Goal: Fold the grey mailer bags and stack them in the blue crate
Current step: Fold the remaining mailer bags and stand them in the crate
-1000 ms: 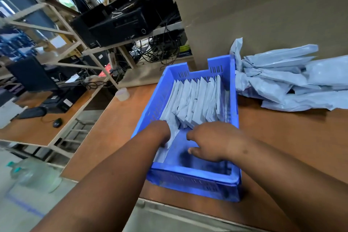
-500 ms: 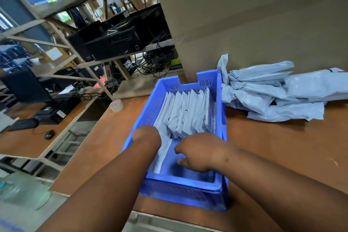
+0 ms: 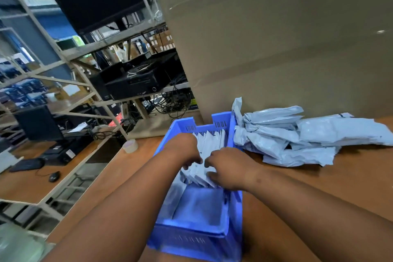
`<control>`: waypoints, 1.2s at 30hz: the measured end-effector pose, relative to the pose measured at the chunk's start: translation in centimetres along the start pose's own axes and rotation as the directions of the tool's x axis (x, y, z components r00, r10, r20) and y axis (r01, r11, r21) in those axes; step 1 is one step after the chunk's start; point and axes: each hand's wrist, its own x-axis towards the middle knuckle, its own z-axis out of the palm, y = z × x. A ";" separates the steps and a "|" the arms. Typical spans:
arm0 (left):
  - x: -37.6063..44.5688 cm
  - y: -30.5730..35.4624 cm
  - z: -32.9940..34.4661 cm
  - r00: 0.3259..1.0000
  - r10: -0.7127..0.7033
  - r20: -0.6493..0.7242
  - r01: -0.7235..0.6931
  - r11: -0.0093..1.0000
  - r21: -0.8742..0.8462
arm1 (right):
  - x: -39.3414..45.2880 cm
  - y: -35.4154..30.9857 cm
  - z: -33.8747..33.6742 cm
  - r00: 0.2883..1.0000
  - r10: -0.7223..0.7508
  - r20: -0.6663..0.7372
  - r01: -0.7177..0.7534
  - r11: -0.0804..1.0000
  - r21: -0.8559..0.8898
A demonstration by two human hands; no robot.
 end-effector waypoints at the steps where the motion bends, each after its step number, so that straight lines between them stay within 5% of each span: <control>1: -0.4 1.3 -1.0 0.999 0.037 -0.039 -0.038 0.999 -0.021 | -0.5 0.9 -0.7 1.000 0.021 -0.023 -0.021 1.000 -0.004; 10: -1.0 15.1 -3.5 0.892 0.332 -0.306 -0.325 0.943 0.075 | -8.7 10.9 -3.6 0.945 0.324 -0.040 -0.324 0.946 0.012; 20: 2.6 27.8 4.4 0.755 0.655 -0.045 -0.639 0.749 0.175 | -17.8 20.4 1.0 0.826 0.560 0.061 -0.556 0.828 -0.070; 24: 4.3 29.4 8.3 0.732 0.672 -0.111 -0.621 0.726 0.295 | -20.0 22.6 3.4 0.798 0.603 -0.014 -0.603 0.797 -0.038; 33: 9.5 30.6 11.2 0.797 0.587 -0.140 -0.551 0.802 0.229 | -18.5 25.7 6.6 0.777 0.600 -0.187 -0.577 0.799 0.166; 36: 10.3 31.8 11.3 0.778 0.584 -0.233 -0.503 0.800 0.327 | -17.4 27.5 8.4 0.773 0.612 -0.169 -0.604 0.791 0.099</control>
